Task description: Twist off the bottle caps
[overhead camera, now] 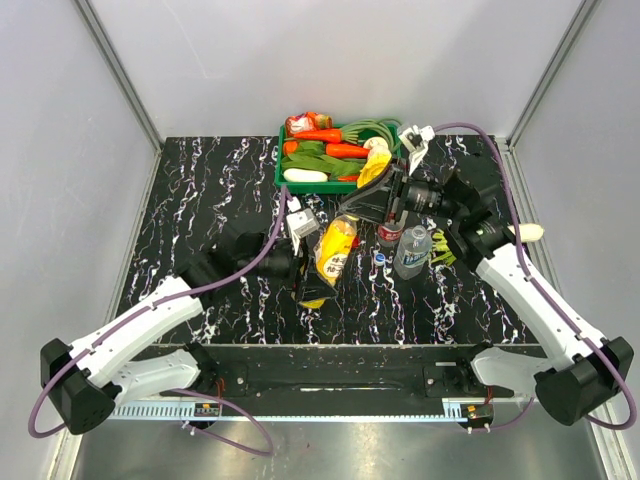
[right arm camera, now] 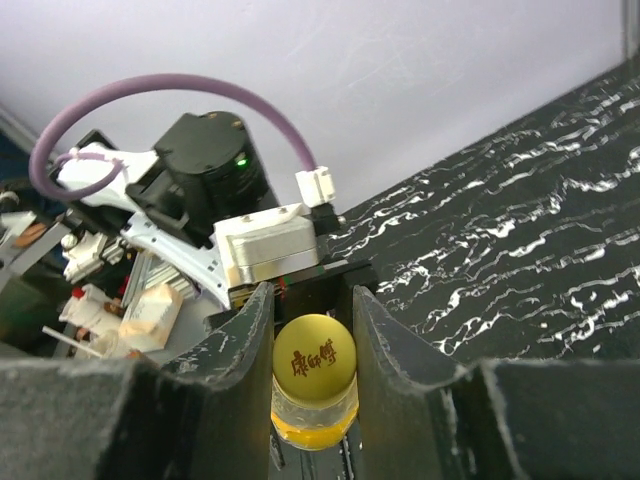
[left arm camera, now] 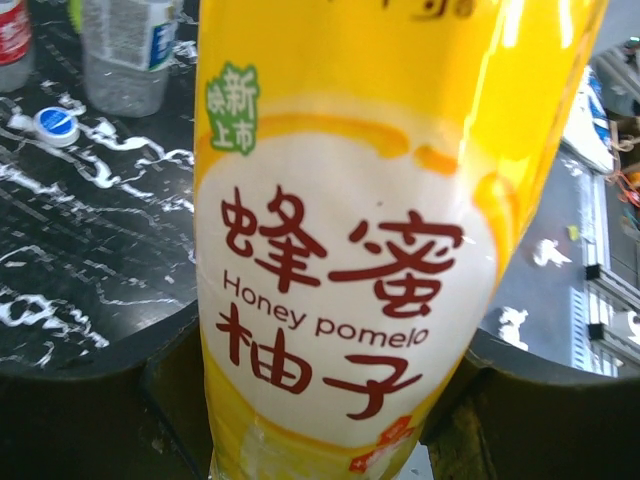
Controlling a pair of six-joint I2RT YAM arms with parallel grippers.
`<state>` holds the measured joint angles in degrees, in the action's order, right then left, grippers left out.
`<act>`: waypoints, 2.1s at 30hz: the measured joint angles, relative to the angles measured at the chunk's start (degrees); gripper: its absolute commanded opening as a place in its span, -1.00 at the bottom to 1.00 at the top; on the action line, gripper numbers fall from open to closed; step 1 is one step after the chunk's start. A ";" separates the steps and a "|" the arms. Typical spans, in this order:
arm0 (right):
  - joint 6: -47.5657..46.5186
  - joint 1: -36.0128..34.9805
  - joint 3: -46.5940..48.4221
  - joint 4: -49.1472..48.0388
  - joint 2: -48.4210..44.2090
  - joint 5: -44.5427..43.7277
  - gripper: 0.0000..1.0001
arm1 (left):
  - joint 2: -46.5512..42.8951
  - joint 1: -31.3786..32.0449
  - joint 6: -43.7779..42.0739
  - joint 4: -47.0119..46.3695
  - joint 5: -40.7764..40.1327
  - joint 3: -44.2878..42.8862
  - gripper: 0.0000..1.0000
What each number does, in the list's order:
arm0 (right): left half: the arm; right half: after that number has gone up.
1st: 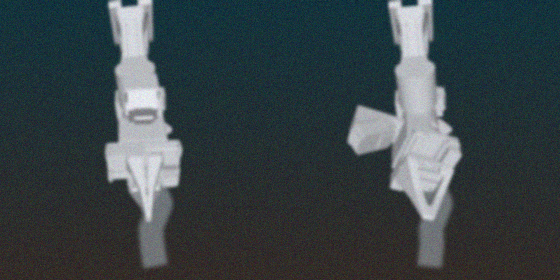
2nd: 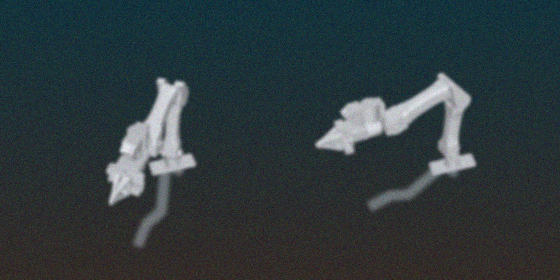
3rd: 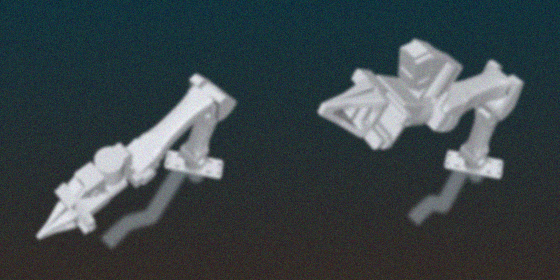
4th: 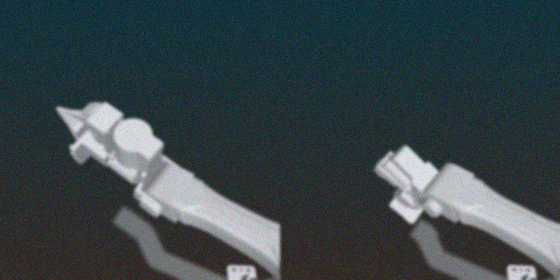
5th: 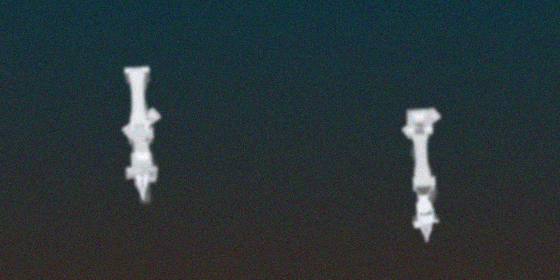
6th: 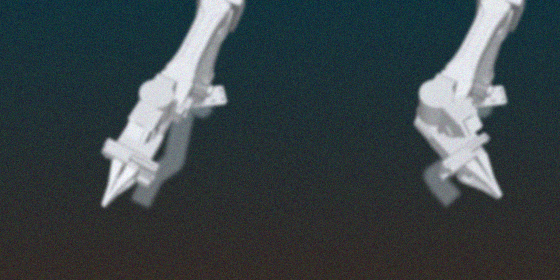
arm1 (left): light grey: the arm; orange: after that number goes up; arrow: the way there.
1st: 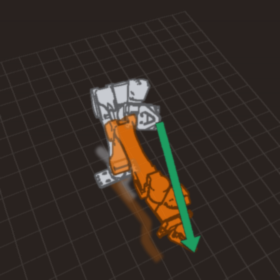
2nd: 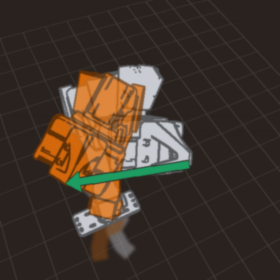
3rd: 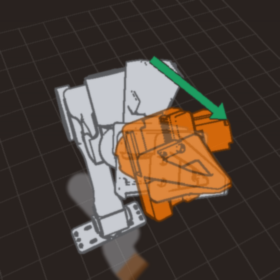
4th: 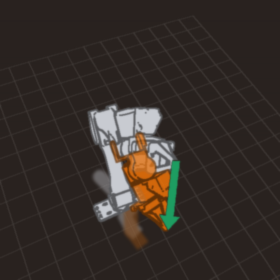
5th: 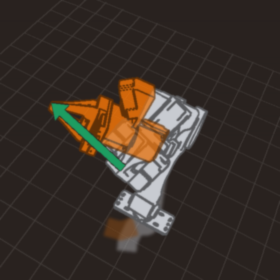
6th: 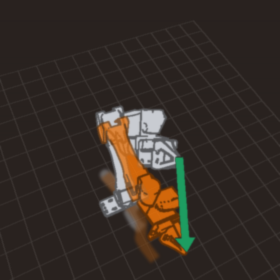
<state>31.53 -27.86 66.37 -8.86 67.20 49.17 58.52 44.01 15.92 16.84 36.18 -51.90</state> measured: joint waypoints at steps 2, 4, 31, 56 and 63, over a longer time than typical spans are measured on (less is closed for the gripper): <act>-0.42 0.00 -0.59 -2.03 -0.96 1.95 -1.00 | -0.33 -0.17 0.33 -1.11 2.97 0.33 -0.26; -0.44 0.00 -1.57 -4.48 -1.92 3.32 -1.00 | -0.35 -0.22 0.66 -2.40 5.70 0.55 -0.28; -2.40 -0.15 -3.91 -4.02 -8.15 -13.62 0.99 | 0.57 -0.31 -0.22 1.16 2.12 0.72 -0.28; 0.28 -0.15 6.01 16.94 2.03 -27.47 0.99 | 0.98 2.56 -1.49 11.98 -33.92 -2.14 -0.28; 3.26 -0.15 8.37 18.56 7.13 -25.16 0.99 | 1.70 3.43 -1.03 13.66 -41.72 -2.51 -0.28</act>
<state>34.79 -28.01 74.74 9.69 74.32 24.01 60.23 47.44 14.90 30.50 -5.54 -54.41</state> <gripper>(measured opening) 0.994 0.665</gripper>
